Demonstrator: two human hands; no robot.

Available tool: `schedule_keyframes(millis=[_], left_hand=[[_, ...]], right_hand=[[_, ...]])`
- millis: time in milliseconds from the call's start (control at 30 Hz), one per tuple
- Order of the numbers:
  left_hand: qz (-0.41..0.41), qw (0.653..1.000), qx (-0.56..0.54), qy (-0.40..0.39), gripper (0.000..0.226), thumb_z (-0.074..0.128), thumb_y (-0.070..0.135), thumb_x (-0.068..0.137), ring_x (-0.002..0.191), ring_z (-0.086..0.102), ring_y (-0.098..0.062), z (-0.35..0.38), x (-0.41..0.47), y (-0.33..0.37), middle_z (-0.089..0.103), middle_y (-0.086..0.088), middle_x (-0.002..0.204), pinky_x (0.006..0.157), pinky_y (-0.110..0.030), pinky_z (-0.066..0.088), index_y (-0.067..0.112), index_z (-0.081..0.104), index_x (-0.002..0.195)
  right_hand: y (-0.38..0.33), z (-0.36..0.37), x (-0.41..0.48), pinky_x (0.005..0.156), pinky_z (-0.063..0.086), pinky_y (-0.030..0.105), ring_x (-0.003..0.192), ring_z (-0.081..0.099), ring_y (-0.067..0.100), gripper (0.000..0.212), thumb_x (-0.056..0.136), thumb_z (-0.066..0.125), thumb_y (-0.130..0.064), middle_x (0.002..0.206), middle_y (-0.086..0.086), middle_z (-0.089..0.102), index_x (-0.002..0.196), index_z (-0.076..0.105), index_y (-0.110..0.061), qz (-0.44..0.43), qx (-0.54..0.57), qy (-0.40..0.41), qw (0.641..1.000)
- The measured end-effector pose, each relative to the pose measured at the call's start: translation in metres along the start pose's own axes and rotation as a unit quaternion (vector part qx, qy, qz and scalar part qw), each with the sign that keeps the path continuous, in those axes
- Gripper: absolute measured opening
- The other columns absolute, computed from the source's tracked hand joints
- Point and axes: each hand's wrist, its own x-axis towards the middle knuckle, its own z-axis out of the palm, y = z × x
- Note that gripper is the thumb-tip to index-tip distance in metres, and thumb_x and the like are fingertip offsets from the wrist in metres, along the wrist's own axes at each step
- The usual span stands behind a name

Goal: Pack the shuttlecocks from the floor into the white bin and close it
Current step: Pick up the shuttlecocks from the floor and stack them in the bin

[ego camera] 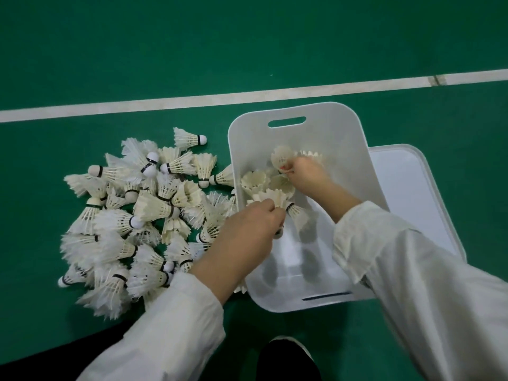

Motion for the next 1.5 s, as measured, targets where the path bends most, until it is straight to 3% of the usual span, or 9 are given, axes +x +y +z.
schedule_keyframes(millis=[133, 233, 300, 400, 500, 767, 1100, 1300, 1500], left_hand=[[-0.008, 1.0, 0.019, -0.009, 0.028, 0.038, 0.003, 0.09, 0.099, 0.047, -0.023, -0.003, 0.003, -0.006, 0.049, -0.004, 0.11, 0.067, -0.033, 0.039, 0.012, 0.052, 0.112], [0.004, 1.0, 0.023, 0.001, 0.028, 0.04, 0.002, 0.089, 0.1, 0.048, -0.023, -0.003, 0.004, -0.005, 0.049, -0.004, 0.109, 0.067, -0.033, 0.038, 0.012, 0.053, 0.111], [0.03, 0.999, 0.022, -0.003, 0.024, 0.042, 0.006, 0.091, 0.1, 0.05, -0.023, -0.002, 0.006, -0.002, 0.05, -0.003, 0.111, 0.066, -0.032, 0.037, 0.013, 0.054, 0.11], [0.093, 0.994, 0.025, -0.044, 0.019, 0.048, 0.012, 0.092, 0.096, 0.053, -0.02, -0.005, 0.01, 0.002, 0.053, -0.001, 0.111, 0.065, -0.029, 0.035, 0.016, 0.056, 0.109], [0.12, 0.99, -0.019, -0.076, 0.022, 0.047, 0.015, 0.093, 0.097, 0.053, -0.017, -0.025, 0.011, 0.005, 0.054, 0.002, 0.111, 0.076, -0.03, 0.043, 0.019, 0.058, 0.11], [0.073, 0.995, 0.065, 0.005, 0.022, 0.039, 0.026, 0.095, 0.084, 0.056, -0.015, -0.079, 0.011, -0.049, 0.059, 0.003, 0.098, 0.076, -0.035, 0.049, 0.019, 0.059, 0.102], [0.124, 0.953, 0.251, -0.114, 0.028, 0.032, 0.038, 0.096, 0.082, 0.057, -0.009, -0.105, -0.01, -0.099, 0.058, 0.009, 0.098, 0.071, -0.026, 0.051, 0.025, 0.055, 0.106], [0.066, 0.968, 0.201, -0.132, 0.025, 0.034, 0.037, 0.096, 0.08, 0.05, -0.009, -0.071, -0.018, -0.124, 0.054, 0.008, 0.102, 0.069, -0.026, 0.046, 0.025, 0.053, 0.107], [0.023, 0.989, 0.097, -0.112, 0.025, 0.035, 0.031, 0.097, 0.085, 0.055, -0.014, -0.04, -0.032, -0.14, 0.057, 0.003, 0.104, 0.066, -0.027, 0.043, 0.02, 0.055, 0.105]], right_hand=[[0.0, -0.015, -0.022, 0.093, 0.046, 0.041, 0.116, 0.051, 0.033, 0.046, 0.091, 0.045, -0.011, 0.135, 0.011, 0.044, 0.136, 0.04, -0.02, -0.052, -0.047, -0.018, 0.997], [0.0, -0.04, -0.074, 0.087, 0.047, 0.035, 0.111, 0.054, 0.023, 0.049, 0.087, 0.051, -0.004, 0.139, 0.002, 0.04, 0.133, 0.046, -0.02, -0.188, 0.052, 0.059, 0.979], [0.0, -0.05, -0.112, 0.086, 0.047, 0.026, 0.109, 0.055, 0.014, 0.047, 0.085, 0.057, -0.003, 0.136, -0.004, 0.044, 0.128, 0.05, -0.021, -0.268, 0.101, 0.002, 0.958], [0.01, -0.05, -0.141, 0.073, 0.042, 0.014, 0.091, 0.058, 0.005, 0.031, 0.086, 0.063, -0.017, 0.103, -0.017, 0.057, 0.115, 0.055, -0.026, -0.221, 0.112, -0.098, 0.964], [0.016, -0.048, -0.146, 0.071, 0.045, 0.02, 0.083, 0.059, 0.007, 0.012, 0.086, 0.064, -0.022, 0.088, -0.011, 0.063, 0.097, 0.063, -0.018, -0.174, 0.161, -0.077, 0.968], [0.039, -0.04, -0.102, 0.067, 0.041, 0.034, 0.086, 0.058, 0.034, 0.014, 0.091, 0.051, -0.013, 0.094, 0.014, 0.059, 0.093, 0.061, -0.004, -0.086, -0.008, 0.08, 0.993], [0.03, -0.008, -0.037, 0.078, 0.044, 0.032, 0.101, 0.057, 0.035, 0.023, 0.088, 0.049, -0.012, 0.11, 0.017, 0.059, 0.106, 0.06, -0.004, 0.007, -0.042, -0.007, 0.999], [0.012, -0.027, -0.059, 0.086, 0.046, 0.035, 0.103, 0.057, 0.031, 0.028, 0.088, 0.051, -0.014, 0.118, 0.011, 0.054, 0.116, 0.056, -0.011, -0.017, 0.018, 0.044, 0.999], [-0.071, -0.071, -0.111, 0.072, 0.037, 0.021, 0.08, 0.052, 0.01, 0.017, 0.092, 0.051, -0.018, 0.099, 0.0, 0.064, 0.103, 0.063, -0.013, -0.216, 0.058, 0.054, 0.973]])
